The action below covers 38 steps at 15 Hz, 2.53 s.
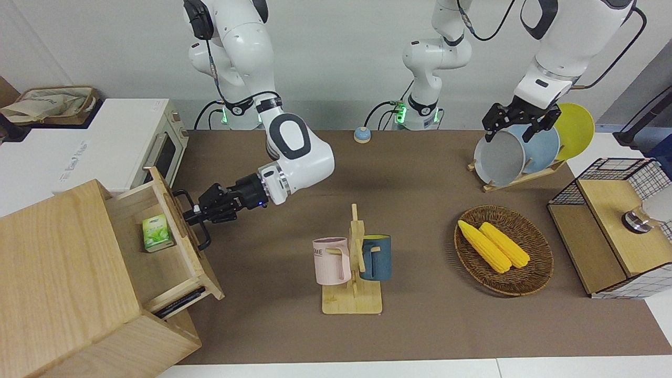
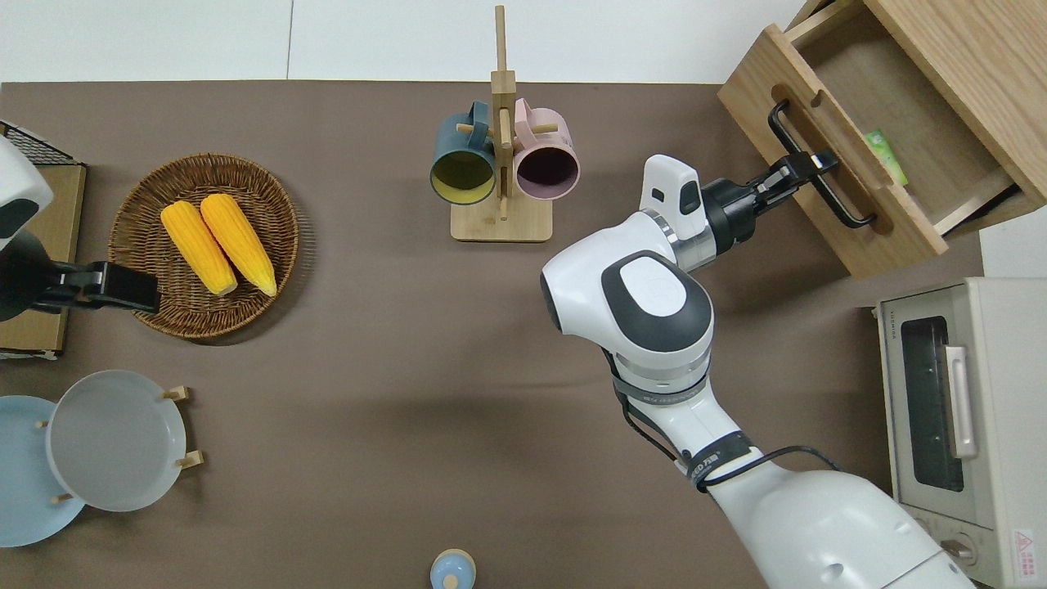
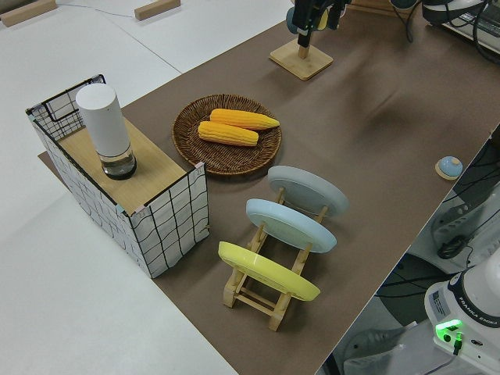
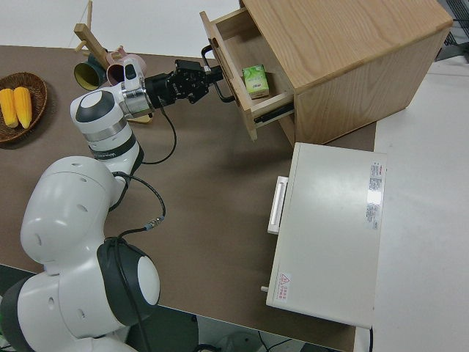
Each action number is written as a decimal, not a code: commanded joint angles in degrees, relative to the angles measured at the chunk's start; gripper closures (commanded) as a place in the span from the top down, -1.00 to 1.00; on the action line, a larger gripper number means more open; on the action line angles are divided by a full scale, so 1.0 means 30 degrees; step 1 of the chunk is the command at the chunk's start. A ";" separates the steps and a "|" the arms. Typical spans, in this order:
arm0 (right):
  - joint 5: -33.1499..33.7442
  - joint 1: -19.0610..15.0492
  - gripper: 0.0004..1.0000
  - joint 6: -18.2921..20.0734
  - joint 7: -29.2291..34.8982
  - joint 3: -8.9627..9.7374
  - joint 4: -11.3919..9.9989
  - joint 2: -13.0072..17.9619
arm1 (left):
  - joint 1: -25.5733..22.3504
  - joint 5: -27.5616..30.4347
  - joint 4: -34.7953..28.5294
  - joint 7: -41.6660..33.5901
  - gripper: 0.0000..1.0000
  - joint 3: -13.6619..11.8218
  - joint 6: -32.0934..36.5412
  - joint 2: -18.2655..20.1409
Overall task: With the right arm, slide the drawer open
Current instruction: 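Pull the handle toward the robot with the right gripper, sliding the drawer out, then open the right gripper and back it away from the handle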
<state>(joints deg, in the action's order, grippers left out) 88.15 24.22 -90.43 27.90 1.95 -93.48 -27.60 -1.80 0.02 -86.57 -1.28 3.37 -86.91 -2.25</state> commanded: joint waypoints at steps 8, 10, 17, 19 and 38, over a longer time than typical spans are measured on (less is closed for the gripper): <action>-0.1839 0.3146 -1.00 0.3011 -0.0187 0.0229 0.0282 0.0118 | -0.0102 -0.0328 0.0496 -0.0187 0.99 0.0135 0.0376 -0.0217; -0.2253 0.3440 -1.00 0.3334 -0.0158 0.0403 0.0517 0.0118 | -0.0102 -0.0328 0.0467 -0.0187 0.99 0.0135 0.0376 -0.0217; -0.2312 0.3852 -1.00 0.3776 -0.0188 0.0434 0.0546 0.0031 | -0.0102 -0.0328 0.0467 -0.0187 0.99 0.0135 0.0376 -0.0217; -0.2341 0.3852 -1.00 0.3805 -0.0217 0.0434 0.0546 0.0001 | -0.0102 -0.0328 0.0496 -0.0187 0.99 0.0135 0.0376 -0.0217; -0.1961 0.3882 0.97 0.4011 -0.0041 0.0405 0.0751 -0.0233 | -0.0102 -0.0328 0.0496 -0.0187 0.99 0.0135 0.0376 -0.0246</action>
<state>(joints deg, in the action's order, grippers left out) 81.35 36.38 -79.03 28.28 2.91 -92.33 -27.60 -1.80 0.02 -86.57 -1.28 3.37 -86.91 -2.25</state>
